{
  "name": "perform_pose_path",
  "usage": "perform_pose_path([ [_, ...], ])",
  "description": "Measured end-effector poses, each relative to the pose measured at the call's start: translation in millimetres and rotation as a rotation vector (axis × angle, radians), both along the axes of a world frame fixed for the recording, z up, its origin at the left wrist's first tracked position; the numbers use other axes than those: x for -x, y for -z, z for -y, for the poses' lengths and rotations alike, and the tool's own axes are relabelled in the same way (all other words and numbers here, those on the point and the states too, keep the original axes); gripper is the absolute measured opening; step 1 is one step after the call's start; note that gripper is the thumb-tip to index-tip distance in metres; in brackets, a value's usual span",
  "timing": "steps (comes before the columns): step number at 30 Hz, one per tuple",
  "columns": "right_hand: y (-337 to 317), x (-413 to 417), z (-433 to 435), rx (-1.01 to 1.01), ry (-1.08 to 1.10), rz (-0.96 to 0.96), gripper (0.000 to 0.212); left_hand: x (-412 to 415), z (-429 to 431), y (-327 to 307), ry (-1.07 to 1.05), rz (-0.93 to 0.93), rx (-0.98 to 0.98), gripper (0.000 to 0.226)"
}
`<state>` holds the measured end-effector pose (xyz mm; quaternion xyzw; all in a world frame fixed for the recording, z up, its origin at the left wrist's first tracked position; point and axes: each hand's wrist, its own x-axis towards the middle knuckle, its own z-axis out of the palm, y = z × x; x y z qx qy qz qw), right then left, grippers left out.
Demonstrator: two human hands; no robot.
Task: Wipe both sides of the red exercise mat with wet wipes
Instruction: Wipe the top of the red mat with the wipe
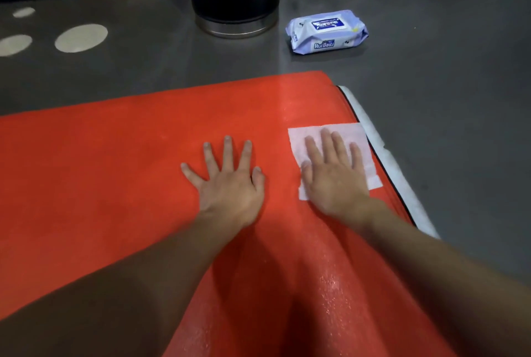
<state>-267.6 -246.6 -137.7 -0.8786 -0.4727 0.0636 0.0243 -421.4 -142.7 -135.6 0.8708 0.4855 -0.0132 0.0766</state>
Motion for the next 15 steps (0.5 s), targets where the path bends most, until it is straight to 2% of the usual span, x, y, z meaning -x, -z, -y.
perform_pose_path([
  [2,2.2,22.4,-6.6,0.024,-0.104,0.014,0.084,-0.3,0.7,1.0,0.003,0.001,-0.008,0.062],
  [5,-0.9,4.1,-6.0,0.026,-0.313,-0.007,0.072,0.9,-2.1,1.5,0.001,0.023,-0.026,0.062],
  [7,-3.9,-21.7,-19.1,0.023,-0.196,-0.003,0.061,2.1,0.6,3.0,-0.007,0.028,-0.033,0.062],
  [9,0.1,-16.8,-33.9,0.037,-0.040,-0.004,0.060,0.2,1.1,1.0,-0.007,0.015,-0.030,0.063],
  [10,2.7,-3.5,-38.2,0.023,-0.049,0.012,0.064,-1.0,-3.1,-2.1,0.001,0.010,-0.033,0.062],
  [12,5.4,18.3,-33.8,-0.012,-0.220,0.033,0.072,-1.3,-22.0,-9.9,0.066,-0.025,-0.102,0.058],
  [14,2.1,0.4,-30.1,0.010,-0.339,0.003,0.072,-0.9,-43.7,-11.9,0.099,-0.010,-0.188,0.055],
  [15,1.2,-18.1,-37.1,0.024,-0.305,-0.007,0.069,-0.8,-50.7,-6.0,0.076,0.026,-0.212,0.056],
])
